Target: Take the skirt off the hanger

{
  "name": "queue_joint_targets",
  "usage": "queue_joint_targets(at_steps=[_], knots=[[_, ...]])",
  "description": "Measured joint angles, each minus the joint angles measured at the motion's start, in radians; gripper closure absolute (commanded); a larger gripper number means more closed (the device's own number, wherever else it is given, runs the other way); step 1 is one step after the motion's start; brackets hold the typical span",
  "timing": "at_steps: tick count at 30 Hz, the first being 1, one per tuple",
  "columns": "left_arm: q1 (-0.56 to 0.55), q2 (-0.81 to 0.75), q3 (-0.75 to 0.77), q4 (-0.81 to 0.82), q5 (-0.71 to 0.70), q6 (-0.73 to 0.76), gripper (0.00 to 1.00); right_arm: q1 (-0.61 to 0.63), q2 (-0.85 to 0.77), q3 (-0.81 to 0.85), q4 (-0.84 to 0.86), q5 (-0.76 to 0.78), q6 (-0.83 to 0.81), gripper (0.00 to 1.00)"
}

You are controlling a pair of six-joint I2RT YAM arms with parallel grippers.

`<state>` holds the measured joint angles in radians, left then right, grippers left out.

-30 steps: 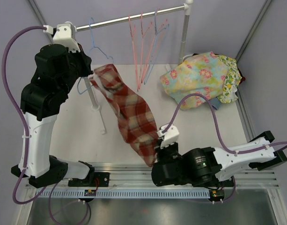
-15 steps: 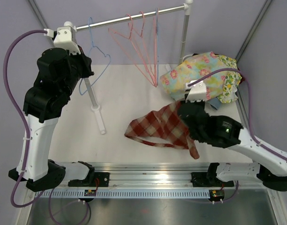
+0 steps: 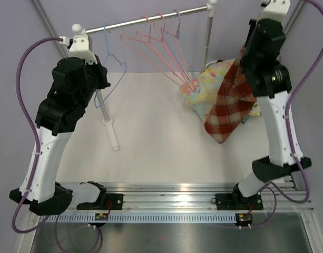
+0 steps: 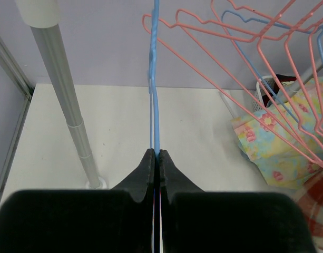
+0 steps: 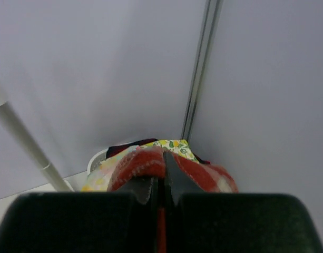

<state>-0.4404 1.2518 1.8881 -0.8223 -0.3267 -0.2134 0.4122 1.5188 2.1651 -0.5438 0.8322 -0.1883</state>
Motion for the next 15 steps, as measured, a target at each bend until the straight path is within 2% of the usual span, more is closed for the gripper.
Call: queue_joint_targets(at_steps=[3, 6, 10, 11, 12, 13, 15], knots=[[0.000, 0.006, -0.002, 0.021, 0.000, 0.004, 1.00, -0.167, 0.219, 0.240, -0.024, -0.083, 0.039, 1.00], [0.000, 0.015, -0.002, 0.040, 0.000, 0.007, 1.00, -0.273, 0.412, 0.410, -0.032, -0.160, 0.102, 1.00], [0.000, 0.040, 0.002, 0.075, 0.004, 0.008, 1.00, -0.344, 0.579, 0.442, -0.008, -0.262, 0.216, 1.00], [0.000, 0.052, 0.006, 0.080, 0.005, 0.008, 1.00, -0.352, 0.609, 0.420, 0.004, -0.288, 0.246, 0.93], [0.000, 0.067, 0.017, 0.082, 0.006, 0.008, 1.00, -0.356, 0.631, 0.401, 0.009, -0.309, 0.268, 0.72], [0.000, 0.084, 0.031, 0.084, 0.008, 0.011, 1.00, -0.358, 0.657, 0.377, 0.009, -0.332, 0.306, 0.65], [0.000, 0.120, 0.056, 0.096, 0.014, 0.015, 1.00, -0.355, 0.694, 0.325, -0.034, -0.351, 0.385, 0.42]])
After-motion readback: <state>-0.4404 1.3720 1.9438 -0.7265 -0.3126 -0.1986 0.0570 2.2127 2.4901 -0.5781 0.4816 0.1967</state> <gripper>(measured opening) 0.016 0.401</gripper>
